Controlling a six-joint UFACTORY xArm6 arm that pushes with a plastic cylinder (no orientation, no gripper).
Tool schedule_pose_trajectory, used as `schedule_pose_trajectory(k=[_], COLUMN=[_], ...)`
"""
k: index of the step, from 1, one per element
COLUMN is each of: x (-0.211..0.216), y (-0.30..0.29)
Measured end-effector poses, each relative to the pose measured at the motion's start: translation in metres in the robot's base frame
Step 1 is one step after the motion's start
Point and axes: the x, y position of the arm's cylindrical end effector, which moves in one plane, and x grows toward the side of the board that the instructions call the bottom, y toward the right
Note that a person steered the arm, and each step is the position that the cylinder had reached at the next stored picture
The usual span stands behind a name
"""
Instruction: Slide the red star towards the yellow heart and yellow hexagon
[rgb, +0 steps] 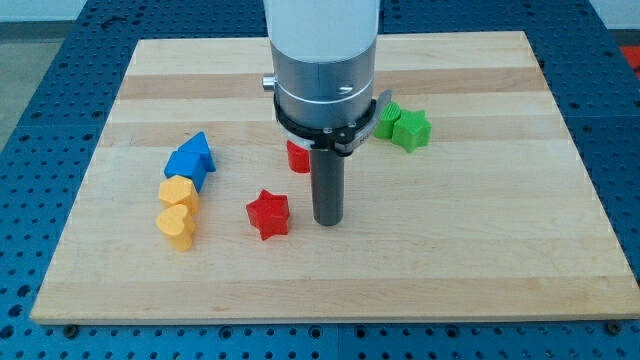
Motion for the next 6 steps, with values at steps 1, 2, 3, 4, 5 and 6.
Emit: schedule_pose_trajectory(k=[1,2,3,4,5,6], x=[0.011,0.021,0.028,0.03,0.03,0.03], y=[-0.022,-0.036,-0.077,-0.084,-0.079,-0.025])
